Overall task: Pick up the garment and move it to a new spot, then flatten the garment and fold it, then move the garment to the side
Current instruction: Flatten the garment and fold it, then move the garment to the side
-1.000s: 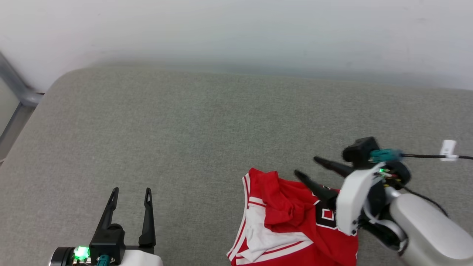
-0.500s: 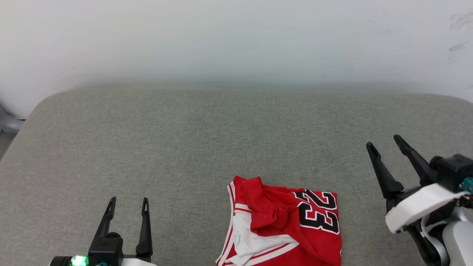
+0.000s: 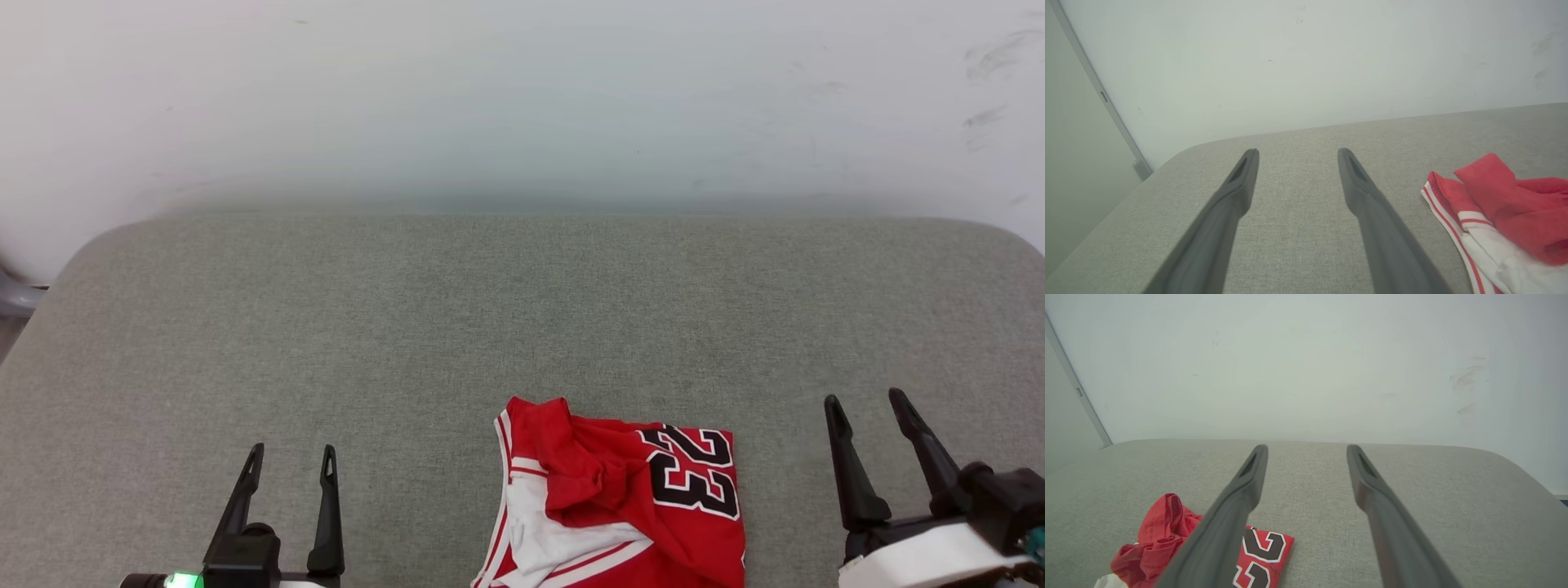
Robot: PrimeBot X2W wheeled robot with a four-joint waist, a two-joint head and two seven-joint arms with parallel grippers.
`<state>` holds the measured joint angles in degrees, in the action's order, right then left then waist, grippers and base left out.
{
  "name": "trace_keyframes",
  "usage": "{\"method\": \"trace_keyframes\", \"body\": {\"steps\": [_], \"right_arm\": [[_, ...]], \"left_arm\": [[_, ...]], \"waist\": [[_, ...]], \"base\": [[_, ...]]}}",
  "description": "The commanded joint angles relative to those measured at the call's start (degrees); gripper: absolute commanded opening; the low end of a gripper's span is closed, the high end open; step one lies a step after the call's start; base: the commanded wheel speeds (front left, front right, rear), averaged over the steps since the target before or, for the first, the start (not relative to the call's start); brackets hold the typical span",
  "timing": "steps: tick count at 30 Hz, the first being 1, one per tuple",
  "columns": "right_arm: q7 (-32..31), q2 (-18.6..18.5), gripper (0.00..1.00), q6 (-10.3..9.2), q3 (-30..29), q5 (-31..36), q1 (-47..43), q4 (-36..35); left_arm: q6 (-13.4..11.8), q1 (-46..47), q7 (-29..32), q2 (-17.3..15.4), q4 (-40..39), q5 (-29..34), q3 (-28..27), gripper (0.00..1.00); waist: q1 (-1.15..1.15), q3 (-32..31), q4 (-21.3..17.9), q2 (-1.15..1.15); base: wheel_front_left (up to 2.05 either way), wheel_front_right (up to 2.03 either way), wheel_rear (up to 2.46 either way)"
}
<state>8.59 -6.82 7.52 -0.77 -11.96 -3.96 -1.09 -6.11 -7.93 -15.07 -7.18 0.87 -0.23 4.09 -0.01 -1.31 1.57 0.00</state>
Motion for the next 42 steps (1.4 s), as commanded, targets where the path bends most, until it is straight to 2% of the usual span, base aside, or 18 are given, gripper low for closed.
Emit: {"method": "trace_keyframes", "body": {"steps": [1, 17, 35, 42], "right_arm": [[0.6, 0.5, 1.0, -0.06, -0.3, 0.6, -1.1, -0.8], [4.3, 3.5, 1.0, -0.06, -1.1, 3.9, -6.5, 0.6], [5.2, 3.9, 1.0, -0.06, -1.5, 5.3, -4.4, 1.5], [2.0, -0.6, 1.0, -0.06, -2.3, 3.1, 3.9, -0.9]], "left_arm": [[-0.2, -0.7, -0.1, -0.1, -0.3, 0.0, 0.1, 1.0], [-0.5, -1.8, -0.1, -0.7, -0.8, -0.3, 0.3, 1.0], [-1.0, -2.1, -0.1, -0.7, -0.5, -0.6, 0.4, 1.0], [-1.3, -1.7, -0.1, -0.8, -0.9, -0.8, 0.2, 1.0]], "waist": [[0.01, -0.1, -0.1, 0.0], [0.01, -1.0, -0.4, 0.0], [0.01, -1.2, 0.1, 0.0], [0.01, -0.9, 0.5, 0.0]], "base": [[0.0, 0.0, 0.0], [0.0, 0.0, 0.0], [0.0, 0.0, 0.0], [0.0, 0.0, 0.0]]}}
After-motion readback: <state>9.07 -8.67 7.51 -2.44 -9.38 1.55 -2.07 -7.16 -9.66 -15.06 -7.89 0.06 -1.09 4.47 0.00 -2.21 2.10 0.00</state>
